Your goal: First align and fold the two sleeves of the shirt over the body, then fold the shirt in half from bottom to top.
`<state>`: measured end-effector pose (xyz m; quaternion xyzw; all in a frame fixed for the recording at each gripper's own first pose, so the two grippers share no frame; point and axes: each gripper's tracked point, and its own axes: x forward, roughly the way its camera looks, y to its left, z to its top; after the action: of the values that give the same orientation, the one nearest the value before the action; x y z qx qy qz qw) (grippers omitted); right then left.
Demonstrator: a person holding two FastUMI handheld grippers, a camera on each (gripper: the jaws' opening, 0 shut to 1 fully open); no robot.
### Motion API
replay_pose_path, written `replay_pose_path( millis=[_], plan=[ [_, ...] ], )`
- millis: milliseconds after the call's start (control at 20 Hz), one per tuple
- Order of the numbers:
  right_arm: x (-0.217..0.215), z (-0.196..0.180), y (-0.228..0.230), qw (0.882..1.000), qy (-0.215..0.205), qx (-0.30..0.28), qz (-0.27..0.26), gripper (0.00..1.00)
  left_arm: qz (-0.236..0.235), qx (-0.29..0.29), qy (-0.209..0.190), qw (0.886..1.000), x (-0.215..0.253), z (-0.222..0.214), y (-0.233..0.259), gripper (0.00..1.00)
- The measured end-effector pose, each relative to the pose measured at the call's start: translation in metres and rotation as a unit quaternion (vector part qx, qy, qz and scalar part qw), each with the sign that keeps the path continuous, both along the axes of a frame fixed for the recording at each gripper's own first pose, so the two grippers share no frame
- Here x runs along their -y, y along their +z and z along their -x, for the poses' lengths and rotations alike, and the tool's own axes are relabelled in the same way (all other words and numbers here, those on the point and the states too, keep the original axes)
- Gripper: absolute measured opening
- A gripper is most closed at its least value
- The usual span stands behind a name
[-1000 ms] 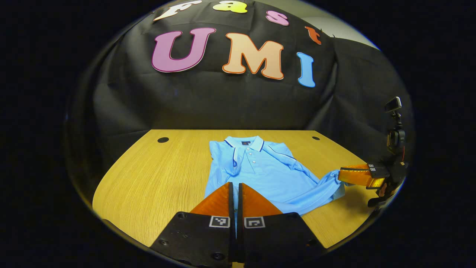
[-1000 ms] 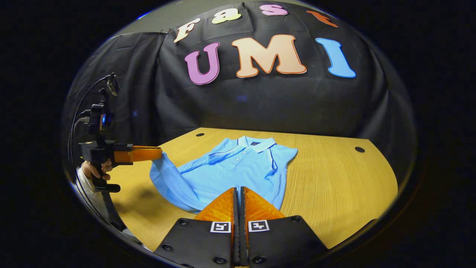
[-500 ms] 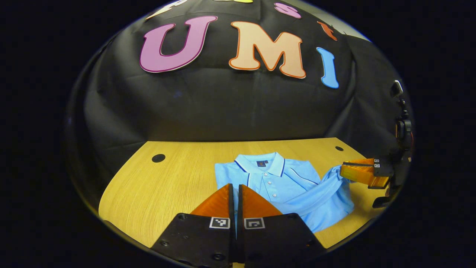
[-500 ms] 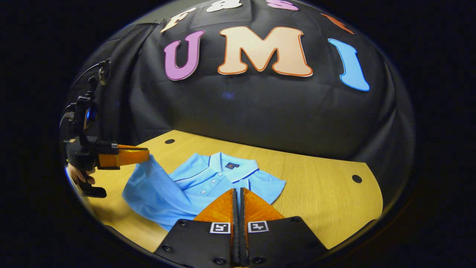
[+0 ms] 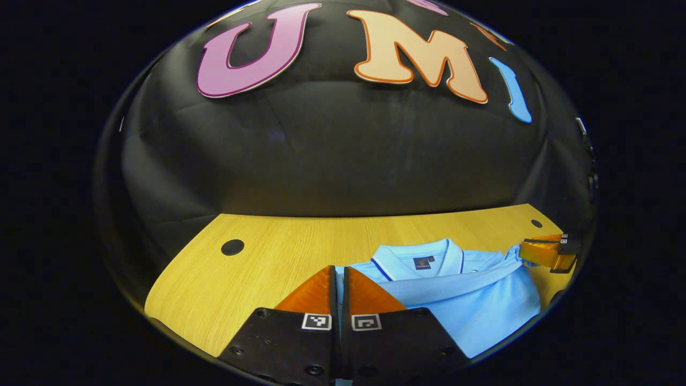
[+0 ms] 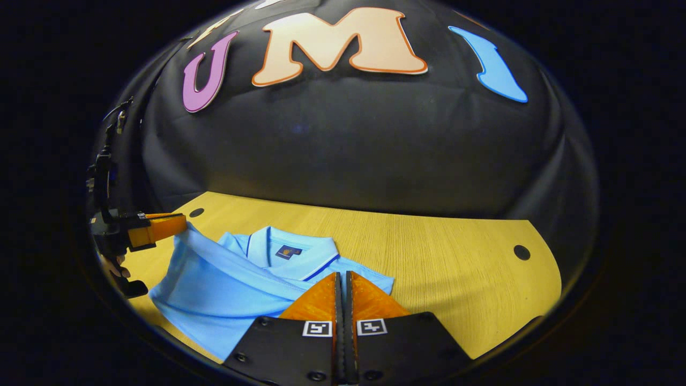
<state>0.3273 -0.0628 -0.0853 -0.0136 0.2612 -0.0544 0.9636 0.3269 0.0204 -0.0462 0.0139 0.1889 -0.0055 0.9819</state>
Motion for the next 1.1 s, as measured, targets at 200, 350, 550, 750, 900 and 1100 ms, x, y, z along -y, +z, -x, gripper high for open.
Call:
replay_pose_path(
  millis=[200,350,550,750,900,1100],
  plan=[
    [0.005,-0.009,-0.013,1.000,-0.005,-0.001,0.005,0.02,-0.022,-0.011,-0.004,1.000,0.003,-0.017,-0.020,0.00],
    [0.011,-0.011,-0.019,1.000,-0.006,-0.005,0.008,0.09,-0.033,-0.022,-0.005,0.999,0.005,-0.020,-0.027,0.05],
    [0.010,-0.003,-0.011,1.000,-0.005,-0.008,0.004,0.58,-0.011,-0.036,-0.014,0.999,0.012,-0.006,-0.021,0.63],
    [0.004,0.024,0.011,1.000,0.011,0.011,0.026,1.00,-0.001,-0.023,-0.006,1.000,0.006,0.026,0.001,0.99],
    [-0.009,0.059,0.026,0.999,0.025,0.023,0.023,1.00,-0.007,-0.010,-0.011,1.000,0.002,0.066,0.015,0.98],
    [-0.032,0.113,0.048,0.997,0.052,0.052,0.026,1.00,0.001,-0.001,-0.025,1.000,0.005,0.130,0.021,0.98]
  ],
)
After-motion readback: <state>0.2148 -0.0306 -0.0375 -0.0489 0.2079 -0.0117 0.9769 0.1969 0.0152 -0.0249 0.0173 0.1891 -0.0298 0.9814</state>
